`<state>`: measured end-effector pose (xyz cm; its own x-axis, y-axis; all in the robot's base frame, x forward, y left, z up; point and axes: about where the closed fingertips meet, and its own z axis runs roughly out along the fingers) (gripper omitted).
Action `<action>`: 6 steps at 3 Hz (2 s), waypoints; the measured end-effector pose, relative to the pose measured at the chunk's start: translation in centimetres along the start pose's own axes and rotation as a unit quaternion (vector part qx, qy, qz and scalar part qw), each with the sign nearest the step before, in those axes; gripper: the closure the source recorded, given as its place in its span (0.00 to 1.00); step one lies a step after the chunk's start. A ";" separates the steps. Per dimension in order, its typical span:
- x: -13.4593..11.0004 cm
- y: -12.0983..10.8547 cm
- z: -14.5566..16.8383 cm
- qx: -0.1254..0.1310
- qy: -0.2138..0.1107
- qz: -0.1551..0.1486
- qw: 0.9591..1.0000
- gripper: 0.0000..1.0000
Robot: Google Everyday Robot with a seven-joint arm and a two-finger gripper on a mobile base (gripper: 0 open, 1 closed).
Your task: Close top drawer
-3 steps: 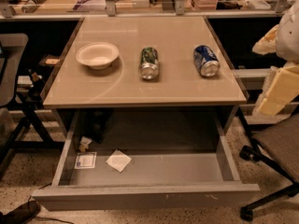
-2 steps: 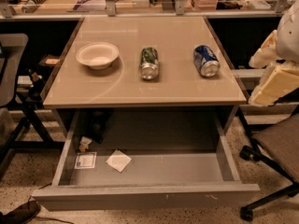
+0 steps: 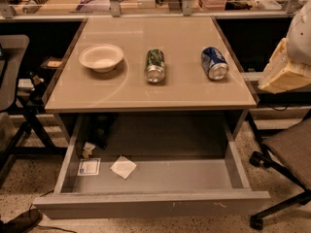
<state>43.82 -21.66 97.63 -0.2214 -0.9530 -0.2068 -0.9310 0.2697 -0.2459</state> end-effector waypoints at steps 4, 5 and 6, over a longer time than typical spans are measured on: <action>5.2 7.4 1.0 -0.012 0.036 0.050 0.998 1.00; 6.2 11.3 2.5 -0.047 0.035 0.059 0.997 1.00; 6.4 11.6 2.8 -0.052 0.035 0.061 0.996 1.00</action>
Offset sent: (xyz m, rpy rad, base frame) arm -0.0393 -0.0275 -0.0111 -0.0699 0.0020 -0.0700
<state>32.42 -24.20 90.77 -0.3512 -0.9224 -0.1608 -0.9202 0.3717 -0.1224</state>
